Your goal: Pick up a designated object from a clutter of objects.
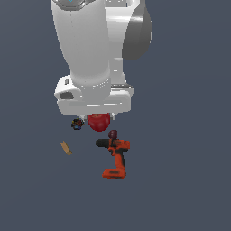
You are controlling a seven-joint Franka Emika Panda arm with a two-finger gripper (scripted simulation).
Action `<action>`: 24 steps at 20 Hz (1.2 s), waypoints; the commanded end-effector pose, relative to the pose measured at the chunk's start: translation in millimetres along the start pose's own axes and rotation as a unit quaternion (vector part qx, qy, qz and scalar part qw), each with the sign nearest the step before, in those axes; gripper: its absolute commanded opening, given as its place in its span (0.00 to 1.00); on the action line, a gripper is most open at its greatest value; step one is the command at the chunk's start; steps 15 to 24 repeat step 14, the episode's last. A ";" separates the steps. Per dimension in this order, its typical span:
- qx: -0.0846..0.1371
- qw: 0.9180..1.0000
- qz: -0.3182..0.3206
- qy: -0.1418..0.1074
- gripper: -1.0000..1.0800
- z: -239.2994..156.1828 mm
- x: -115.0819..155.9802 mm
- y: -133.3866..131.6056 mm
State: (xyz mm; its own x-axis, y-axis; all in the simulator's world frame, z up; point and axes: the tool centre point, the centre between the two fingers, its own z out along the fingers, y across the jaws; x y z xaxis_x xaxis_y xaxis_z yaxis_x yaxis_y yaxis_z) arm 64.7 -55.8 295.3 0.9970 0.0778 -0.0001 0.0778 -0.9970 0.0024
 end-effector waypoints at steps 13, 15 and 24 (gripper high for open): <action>0.001 1.000 0.000 0.000 0.00 -63.5 13.1 -33.2; 0.001 1.000 0.000 0.000 0.00 -63.7 13.2 -33.3; 0.001 1.000 0.000 0.000 0.00 -63.7 13.2 -33.3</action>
